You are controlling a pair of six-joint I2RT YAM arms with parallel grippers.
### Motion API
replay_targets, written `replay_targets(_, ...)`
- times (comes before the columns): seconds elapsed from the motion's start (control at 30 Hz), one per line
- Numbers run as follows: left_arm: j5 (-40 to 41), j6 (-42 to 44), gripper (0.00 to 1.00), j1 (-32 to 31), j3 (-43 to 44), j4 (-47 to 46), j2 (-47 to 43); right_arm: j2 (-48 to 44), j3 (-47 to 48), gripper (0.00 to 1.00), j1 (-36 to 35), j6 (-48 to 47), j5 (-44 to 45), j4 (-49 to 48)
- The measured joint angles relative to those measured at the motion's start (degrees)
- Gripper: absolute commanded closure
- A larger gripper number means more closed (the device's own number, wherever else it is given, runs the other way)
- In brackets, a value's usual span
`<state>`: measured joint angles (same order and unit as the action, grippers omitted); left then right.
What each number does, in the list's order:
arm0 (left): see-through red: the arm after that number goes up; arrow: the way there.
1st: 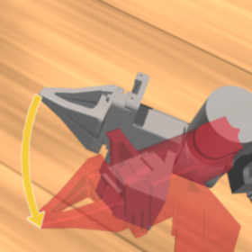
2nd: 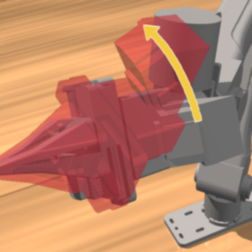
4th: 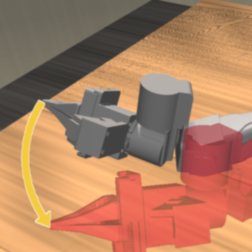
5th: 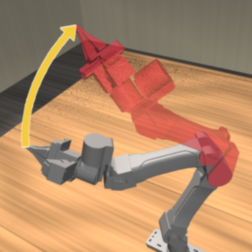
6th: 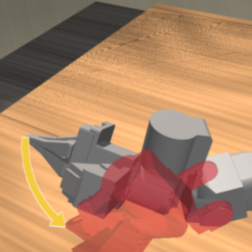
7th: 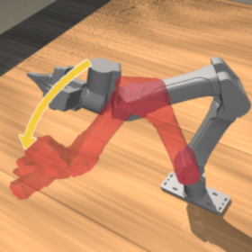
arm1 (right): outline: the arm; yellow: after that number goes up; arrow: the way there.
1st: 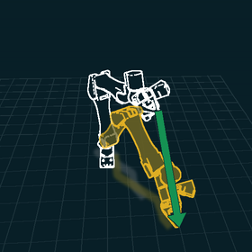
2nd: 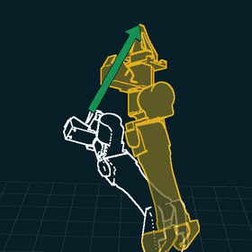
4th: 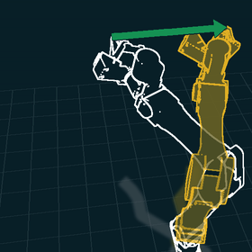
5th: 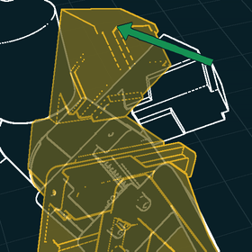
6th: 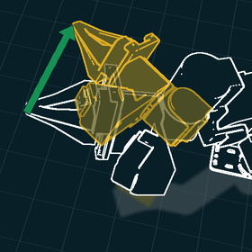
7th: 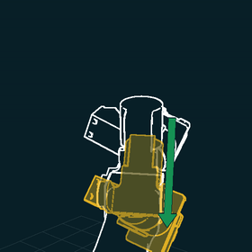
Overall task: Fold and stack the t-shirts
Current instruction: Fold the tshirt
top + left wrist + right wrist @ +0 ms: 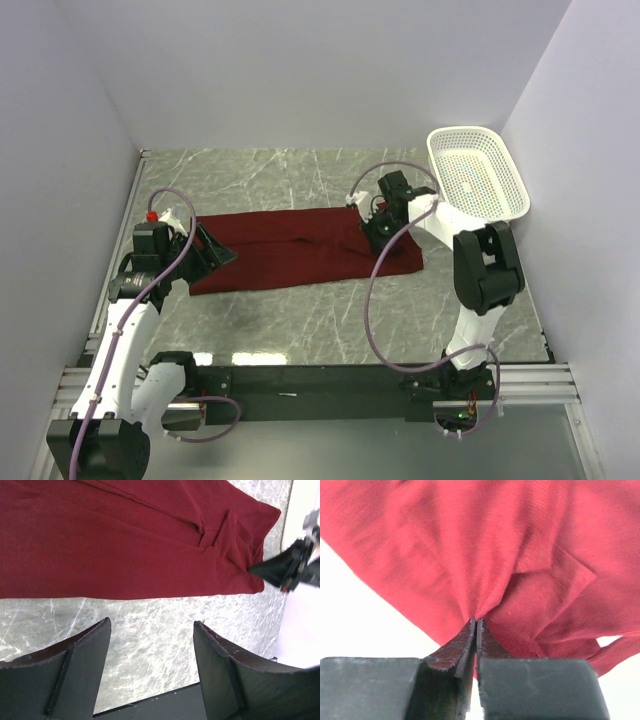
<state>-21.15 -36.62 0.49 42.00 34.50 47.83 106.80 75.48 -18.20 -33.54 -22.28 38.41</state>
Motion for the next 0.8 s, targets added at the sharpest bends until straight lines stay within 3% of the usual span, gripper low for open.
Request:
replay_targets(0.1, -0.1, 0.0, 0.28, 0.0, 0.0, -0.1, 0.0, -3.4, -3.9, 0.63, -1.6, -1.6, -0.6, 0.2)
replay_targets(0.17, -0.2, 0.0, 0.28, 0.0, 0.0, -0.4, 0.0, -4.5, -5.2, 0.58, -2.5, -1.7, -1.3, 0.3)
replay_targets(0.53, -0.2, 0.0, 0.28, 0.0, 0.0, -0.4, 0.0, -5.1, 4.0, 0.63, 6.3, 6.7, -3.7, -2.8)
replay_targets(0.8, -0.2, 0.0, 0.28, 0.0, 0.0, -0.4, 0.0, -3.2, 4.3, 0.58, 6.2, 9.8, -3.9, -2.8)
